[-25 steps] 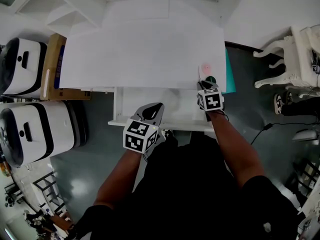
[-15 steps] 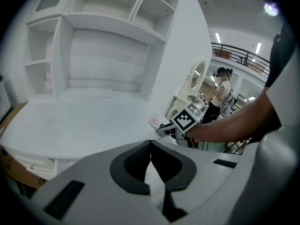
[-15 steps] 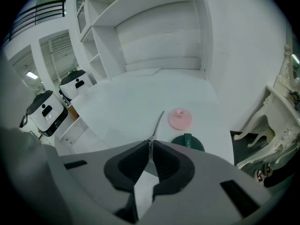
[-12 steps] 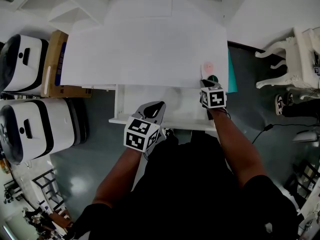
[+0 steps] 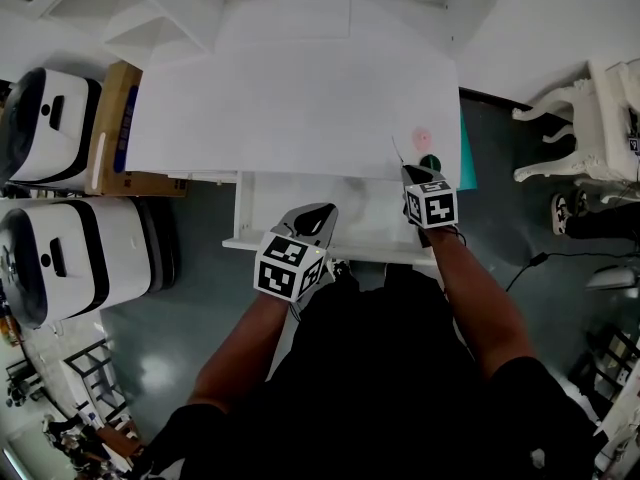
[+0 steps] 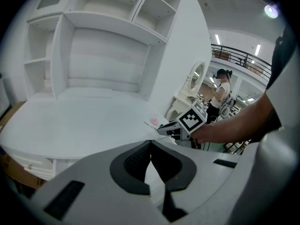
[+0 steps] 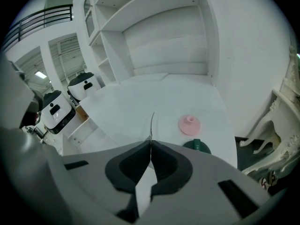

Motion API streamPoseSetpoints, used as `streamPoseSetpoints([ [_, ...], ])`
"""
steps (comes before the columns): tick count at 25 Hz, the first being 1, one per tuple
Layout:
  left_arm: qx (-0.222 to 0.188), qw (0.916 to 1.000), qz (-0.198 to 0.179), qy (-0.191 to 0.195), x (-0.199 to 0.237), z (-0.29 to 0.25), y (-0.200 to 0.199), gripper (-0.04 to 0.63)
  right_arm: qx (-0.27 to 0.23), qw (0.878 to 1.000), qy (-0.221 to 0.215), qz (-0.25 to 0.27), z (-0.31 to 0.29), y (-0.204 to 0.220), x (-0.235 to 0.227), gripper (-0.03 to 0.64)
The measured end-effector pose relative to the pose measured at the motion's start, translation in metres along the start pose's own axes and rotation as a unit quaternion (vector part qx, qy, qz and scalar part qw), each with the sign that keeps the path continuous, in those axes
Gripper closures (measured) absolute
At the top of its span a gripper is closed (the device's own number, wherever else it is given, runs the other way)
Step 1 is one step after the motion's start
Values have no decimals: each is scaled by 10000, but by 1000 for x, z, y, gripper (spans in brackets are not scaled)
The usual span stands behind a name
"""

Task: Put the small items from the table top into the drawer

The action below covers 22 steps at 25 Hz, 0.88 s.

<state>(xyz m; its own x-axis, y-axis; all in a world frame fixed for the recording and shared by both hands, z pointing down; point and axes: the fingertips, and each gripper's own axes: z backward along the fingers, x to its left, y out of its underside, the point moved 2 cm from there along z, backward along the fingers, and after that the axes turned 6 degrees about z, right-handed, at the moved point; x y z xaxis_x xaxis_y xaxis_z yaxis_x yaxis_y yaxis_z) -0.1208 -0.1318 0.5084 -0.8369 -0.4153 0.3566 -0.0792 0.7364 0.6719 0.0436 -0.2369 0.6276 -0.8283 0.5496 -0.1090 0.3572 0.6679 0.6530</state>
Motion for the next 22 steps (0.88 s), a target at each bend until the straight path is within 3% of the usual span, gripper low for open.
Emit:
streamPoseSetpoints([
  [5, 11, 9999, 128, -15, 8, -5, 5, 584, -23, 9920, -663, 1076, 16, 4, 51, 589],
  [11, 133, 9997, 212, -54, 13, -6, 20, 584, 393, 9642, -1305, 2276, 16, 45, 101, 589],
  [17, 145, 9992, 336, -144, 17, 4, 28, 584, 1087, 9337, -1453, 3088, -20, 84, 110, 588],
  [22, 110, 9985, 439, -311, 21, 17, 33, 584, 1479, 9197, -1413, 3352, -52, 103, 104, 588],
])
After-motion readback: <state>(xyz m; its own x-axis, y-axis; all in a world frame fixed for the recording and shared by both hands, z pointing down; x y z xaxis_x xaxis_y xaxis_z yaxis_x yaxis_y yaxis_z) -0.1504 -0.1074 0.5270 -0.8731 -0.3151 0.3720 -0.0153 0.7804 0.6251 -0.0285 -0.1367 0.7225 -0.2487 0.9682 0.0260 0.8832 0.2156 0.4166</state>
